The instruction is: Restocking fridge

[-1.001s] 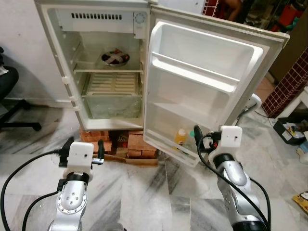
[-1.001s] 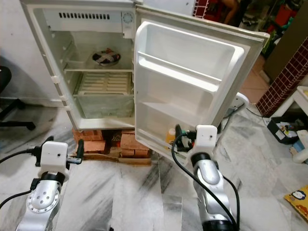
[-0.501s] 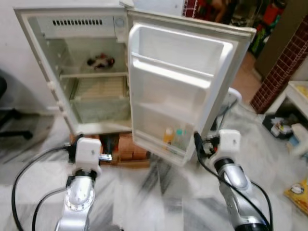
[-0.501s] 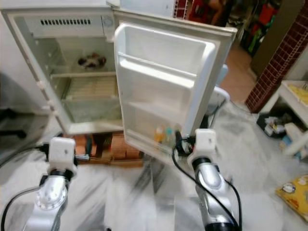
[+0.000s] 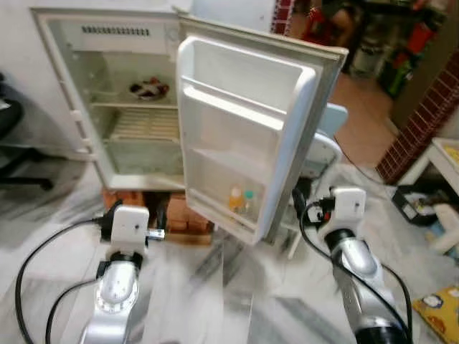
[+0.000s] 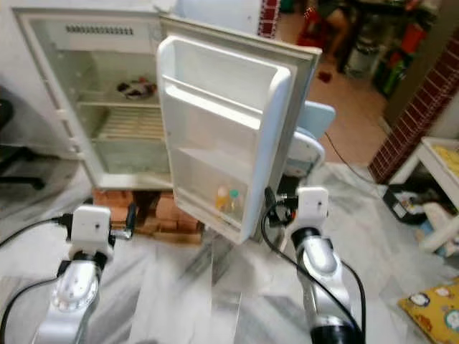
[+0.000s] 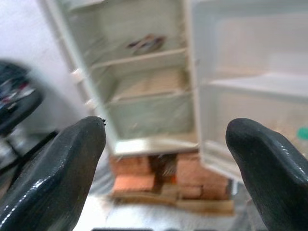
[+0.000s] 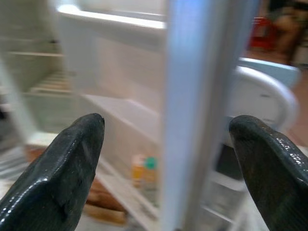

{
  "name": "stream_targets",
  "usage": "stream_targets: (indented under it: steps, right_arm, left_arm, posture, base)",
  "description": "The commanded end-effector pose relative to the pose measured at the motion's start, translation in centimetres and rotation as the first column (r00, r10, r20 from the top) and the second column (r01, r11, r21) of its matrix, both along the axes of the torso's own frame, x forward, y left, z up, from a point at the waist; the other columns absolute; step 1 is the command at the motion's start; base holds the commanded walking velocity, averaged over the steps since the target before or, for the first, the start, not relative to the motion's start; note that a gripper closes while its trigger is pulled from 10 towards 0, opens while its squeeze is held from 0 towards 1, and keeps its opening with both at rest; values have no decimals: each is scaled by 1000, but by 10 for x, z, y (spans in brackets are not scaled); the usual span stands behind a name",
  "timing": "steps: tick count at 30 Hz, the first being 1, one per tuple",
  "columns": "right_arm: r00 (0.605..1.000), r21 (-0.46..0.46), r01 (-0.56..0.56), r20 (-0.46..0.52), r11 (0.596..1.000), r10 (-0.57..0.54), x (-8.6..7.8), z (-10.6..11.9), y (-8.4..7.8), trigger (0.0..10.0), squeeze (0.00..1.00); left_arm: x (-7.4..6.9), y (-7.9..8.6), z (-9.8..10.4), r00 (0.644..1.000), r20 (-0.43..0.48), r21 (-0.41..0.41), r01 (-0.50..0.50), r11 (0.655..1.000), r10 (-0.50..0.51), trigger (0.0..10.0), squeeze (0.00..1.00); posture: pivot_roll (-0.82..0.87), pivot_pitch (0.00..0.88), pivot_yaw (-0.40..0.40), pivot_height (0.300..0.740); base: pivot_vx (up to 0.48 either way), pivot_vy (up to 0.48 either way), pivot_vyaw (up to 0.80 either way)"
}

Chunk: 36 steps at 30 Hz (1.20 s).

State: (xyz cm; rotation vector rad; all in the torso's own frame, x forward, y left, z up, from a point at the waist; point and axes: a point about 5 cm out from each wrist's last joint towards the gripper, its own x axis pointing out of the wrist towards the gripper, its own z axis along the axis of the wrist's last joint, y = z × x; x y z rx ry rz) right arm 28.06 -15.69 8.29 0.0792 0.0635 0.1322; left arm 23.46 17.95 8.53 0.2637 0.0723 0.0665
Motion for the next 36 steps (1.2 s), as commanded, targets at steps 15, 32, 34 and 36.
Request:
stream_targets:
  steps: [15, 32, 34, 36]
  right_arm:
    - [998, 6, 68, -3, 998, -68, -15, -13, -14, 10000, 0]
    - [997, -26, 39, 63, 999, -38, -2, -1, -11, 10000, 0]
    - [996, -29, 41, 76, 999, -38, 2, 3, -11, 10000, 0]
    - [996, -27, 46, 81, 999, -44, 3, 4, -11, 10000, 0]
  left_arm:
    - [-13, 8, -10, 998, -14, -35, -64, 997, 63, 10000, 0]
    - [-8, 4, -7, 999, 12, -53, -42, 998, 43, 10000, 0]
    - [-7, 2, -8, 999, 8, -54, -39, 998, 39, 10000, 0]
    - [-6, 1, -8, 999, 9, -58, -36, 998, 37, 10000, 0]
  posture:
    - [112, 0, -40, 740]
    - [112, 0, -46, 740]
    - [113, 0, -48, 740]
    - [113, 0, -48, 740]
  base:
    - [70, 0, 151]
    - [299, 0, 0]
    - [326, 0, 0]
    - [319, 0, 0]
